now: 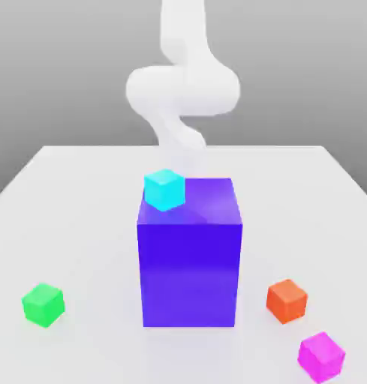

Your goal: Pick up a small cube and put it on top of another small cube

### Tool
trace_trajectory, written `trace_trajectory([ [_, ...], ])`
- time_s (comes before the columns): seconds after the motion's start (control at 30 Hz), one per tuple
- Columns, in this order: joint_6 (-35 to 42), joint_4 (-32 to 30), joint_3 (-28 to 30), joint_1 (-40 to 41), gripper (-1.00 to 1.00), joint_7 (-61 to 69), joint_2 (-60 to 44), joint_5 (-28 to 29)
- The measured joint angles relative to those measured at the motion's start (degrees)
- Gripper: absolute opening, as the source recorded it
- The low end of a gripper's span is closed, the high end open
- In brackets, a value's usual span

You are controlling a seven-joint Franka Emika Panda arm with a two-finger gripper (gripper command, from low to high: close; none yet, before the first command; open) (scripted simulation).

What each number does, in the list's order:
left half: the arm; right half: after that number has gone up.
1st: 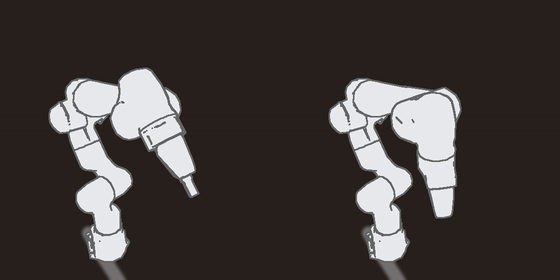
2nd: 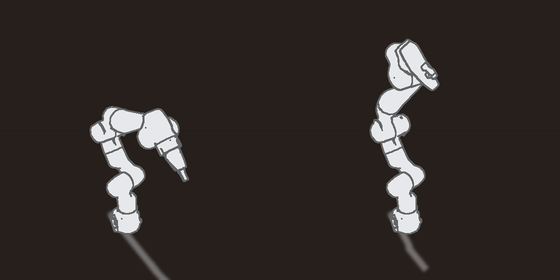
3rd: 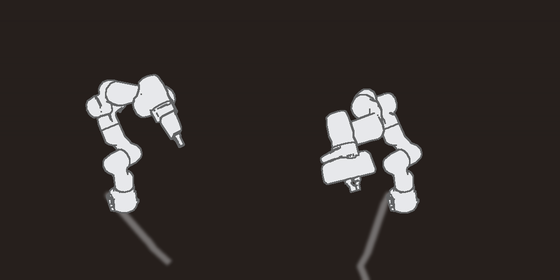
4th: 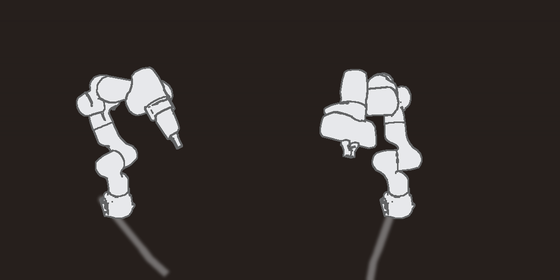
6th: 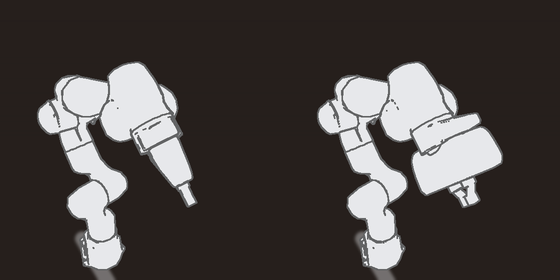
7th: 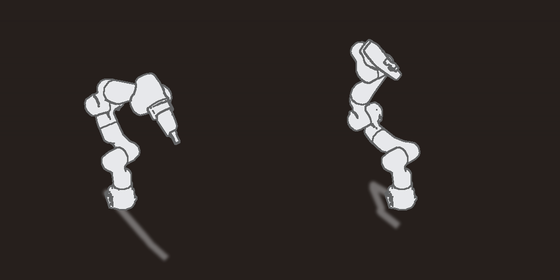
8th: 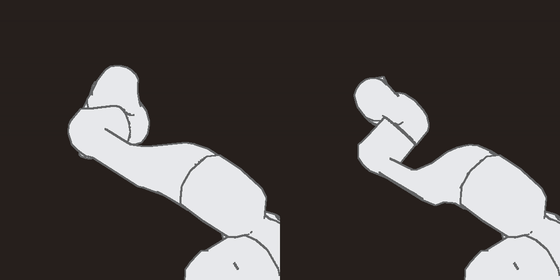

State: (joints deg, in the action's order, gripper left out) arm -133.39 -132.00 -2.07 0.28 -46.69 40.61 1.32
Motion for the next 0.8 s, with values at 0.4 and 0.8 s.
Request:
trace_trajectory([
  [0.4, -7.73, -1.04, -8.88, -0.04, 0.00, -4.81, -25.31, 7.35],
  [0.8, -15.65, -2.17, -12.86, -5.00, 0.00, -7.84, -49.86, 12.17],
])
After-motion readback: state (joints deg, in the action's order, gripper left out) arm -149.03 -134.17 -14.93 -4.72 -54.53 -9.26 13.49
